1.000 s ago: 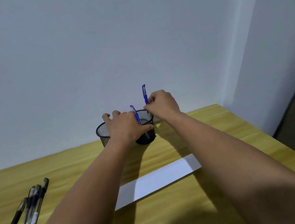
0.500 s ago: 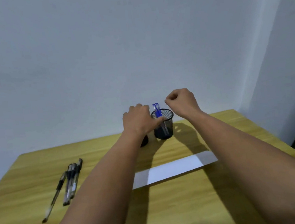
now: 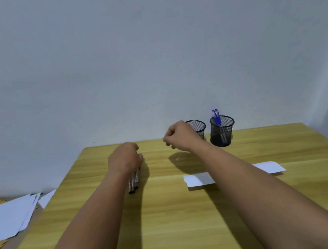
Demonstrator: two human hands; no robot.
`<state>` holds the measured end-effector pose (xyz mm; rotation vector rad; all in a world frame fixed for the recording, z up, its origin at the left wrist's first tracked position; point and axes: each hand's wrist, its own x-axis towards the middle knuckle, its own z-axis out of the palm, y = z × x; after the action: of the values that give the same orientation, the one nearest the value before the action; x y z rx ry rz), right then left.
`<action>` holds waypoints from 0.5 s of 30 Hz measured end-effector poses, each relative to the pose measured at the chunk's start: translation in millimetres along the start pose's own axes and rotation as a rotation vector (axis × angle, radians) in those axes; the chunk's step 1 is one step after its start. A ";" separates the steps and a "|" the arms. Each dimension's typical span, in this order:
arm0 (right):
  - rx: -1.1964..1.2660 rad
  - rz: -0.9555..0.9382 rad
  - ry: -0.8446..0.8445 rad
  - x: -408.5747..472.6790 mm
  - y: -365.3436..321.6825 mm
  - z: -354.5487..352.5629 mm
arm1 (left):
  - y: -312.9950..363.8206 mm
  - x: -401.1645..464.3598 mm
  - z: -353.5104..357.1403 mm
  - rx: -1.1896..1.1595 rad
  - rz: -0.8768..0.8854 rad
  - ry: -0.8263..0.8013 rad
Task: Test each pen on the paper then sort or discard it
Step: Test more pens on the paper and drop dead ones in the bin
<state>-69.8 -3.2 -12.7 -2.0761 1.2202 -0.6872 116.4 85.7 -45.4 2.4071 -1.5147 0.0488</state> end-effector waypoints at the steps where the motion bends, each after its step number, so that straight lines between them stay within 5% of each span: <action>1: -0.013 0.004 -0.040 0.0 -2.1 14.6 | -12.2 -4.5 7.2 -0.018 -0.018 -0.005; 15: -0.310 0.136 -0.243 6.1 -23.5 130.5 | -71.2 -19.3 58.3 -0.178 -0.010 0.105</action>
<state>37.5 33.1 -81.9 -2.2191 1.3768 -0.1837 163.4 115.7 -121.0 2.2361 -1.3983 0.0353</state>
